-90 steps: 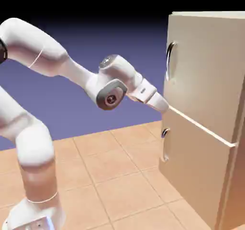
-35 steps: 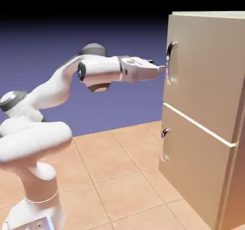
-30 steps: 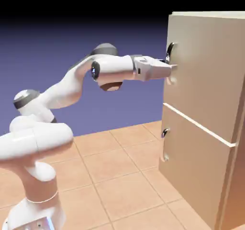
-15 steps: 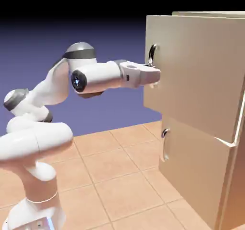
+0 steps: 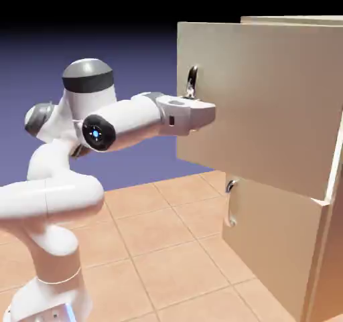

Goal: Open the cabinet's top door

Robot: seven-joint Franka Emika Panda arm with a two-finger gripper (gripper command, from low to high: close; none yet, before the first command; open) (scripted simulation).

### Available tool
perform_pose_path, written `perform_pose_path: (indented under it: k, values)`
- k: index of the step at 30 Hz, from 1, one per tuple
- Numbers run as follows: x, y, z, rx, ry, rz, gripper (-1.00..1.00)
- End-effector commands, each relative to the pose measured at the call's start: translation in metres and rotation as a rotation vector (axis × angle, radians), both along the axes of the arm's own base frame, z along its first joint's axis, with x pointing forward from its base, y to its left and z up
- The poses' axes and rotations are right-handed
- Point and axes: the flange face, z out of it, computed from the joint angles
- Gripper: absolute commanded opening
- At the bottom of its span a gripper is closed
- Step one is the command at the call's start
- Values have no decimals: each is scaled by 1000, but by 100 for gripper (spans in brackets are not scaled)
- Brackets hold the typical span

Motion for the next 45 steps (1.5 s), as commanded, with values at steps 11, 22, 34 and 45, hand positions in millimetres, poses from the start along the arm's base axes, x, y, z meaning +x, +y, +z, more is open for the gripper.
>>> perform_pose_path:
  k: [11,22,34,45]
  values:
    - [-35,-69,0,0,0,219,-100]
    - [-54,-147,0,0,0,444,-100]
    - [-56,-229,0,0,0,676,-100]
    - [-43,-294,0,0,0,863,-100]
